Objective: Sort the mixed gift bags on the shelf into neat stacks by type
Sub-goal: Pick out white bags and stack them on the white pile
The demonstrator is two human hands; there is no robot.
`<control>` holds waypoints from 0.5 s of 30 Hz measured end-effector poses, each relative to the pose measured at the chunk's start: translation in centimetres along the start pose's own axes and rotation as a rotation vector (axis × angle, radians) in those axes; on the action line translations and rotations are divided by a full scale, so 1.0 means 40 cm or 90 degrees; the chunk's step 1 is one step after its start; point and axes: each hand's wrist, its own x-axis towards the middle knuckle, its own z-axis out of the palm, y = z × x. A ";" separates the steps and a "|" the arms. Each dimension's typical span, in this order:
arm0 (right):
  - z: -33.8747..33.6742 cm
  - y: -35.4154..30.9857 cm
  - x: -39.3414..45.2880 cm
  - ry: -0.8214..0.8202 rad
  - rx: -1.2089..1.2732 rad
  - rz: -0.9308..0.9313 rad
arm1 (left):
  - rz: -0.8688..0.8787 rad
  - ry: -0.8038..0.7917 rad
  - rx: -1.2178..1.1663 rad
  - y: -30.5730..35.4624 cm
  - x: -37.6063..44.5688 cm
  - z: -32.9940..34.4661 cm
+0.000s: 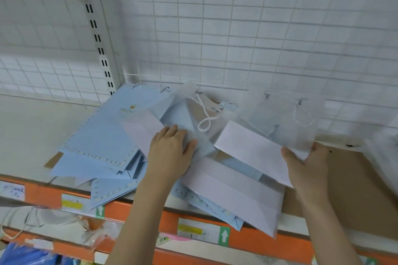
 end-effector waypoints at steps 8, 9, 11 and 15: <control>-0.048 0.009 0.013 0.003 0.045 0.003 | -0.025 0.104 -0.047 0.043 -0.014 0.024; -0.058 0.014 0.015 0.008 0.050 0.002 | -0.019 0.107 -0.065 0.053 -0.016 0.020; -0.076 0.022 0.019 0.016 0.048 -0.001 | -0.021 0.074 -0.086 0.077 -0.019 0.014; -0.096 0.041 0.031 0.011 0.026 0.002 | -0.013 -0.016 -0.057 0.137 -0.028 0.006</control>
